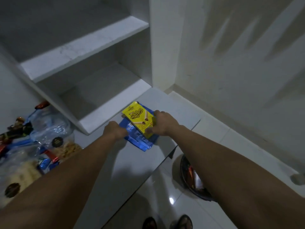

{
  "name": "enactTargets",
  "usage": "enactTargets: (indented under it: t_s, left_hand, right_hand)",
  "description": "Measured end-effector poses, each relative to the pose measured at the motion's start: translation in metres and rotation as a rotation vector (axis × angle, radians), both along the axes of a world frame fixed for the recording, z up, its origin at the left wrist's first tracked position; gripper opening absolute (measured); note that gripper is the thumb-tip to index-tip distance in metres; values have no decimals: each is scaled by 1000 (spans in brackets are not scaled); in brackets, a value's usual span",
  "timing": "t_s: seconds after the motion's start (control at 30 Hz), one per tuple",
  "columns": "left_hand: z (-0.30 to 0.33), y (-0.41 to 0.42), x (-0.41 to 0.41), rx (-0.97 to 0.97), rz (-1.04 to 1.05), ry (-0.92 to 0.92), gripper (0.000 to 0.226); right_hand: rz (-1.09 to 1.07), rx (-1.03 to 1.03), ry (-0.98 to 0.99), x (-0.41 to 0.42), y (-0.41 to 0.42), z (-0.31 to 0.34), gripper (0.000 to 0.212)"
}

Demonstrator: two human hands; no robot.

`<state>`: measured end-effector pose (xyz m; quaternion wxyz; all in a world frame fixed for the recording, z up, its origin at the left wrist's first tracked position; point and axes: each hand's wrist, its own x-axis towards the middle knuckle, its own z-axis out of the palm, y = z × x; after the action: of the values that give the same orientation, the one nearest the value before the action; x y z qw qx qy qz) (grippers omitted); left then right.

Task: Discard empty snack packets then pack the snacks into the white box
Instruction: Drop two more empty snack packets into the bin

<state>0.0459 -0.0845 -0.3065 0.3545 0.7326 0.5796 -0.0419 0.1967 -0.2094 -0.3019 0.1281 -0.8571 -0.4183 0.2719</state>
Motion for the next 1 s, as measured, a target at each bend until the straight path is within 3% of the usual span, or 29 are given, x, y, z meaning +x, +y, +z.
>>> enactTargets:
  t_s: [0.07,0.2,0.3,0.47,0.57,0.67,0.8,1.0]
  left_hand:
    - [-13,2,-3,-73,134,-60,49]
    - [-25,-2,0,-231,469,-310,23]
    - [-36,-1,5,-340,645,-458,34]
    - [-38,-9,10,-375,713,-514,41]
    - [-45,-14,16,-380,691,-558,50]
    - [-49,-19,28,-341,622,-568,30]
    - [-44,-27,48,-288,488,-591,31]
    - [2,-74,87,-118,122,-523,26]
  right_hand:
    - [14,8,-18,-7,10,-11,86]
    - [35,-24,-38,-14,16,-29,94]
    - [15,7,-41,-16,13,-41,88]
    - [-16,47,-37,-15,12,-45,81]
    - [-22,67,0,-12,8,-42,75]
    - [-77,94,36,-6,-1,-36,69]
    - [-255,129,-2,9,-33,-22,75]
    - [-523,145,-43,41,-109,0,76]
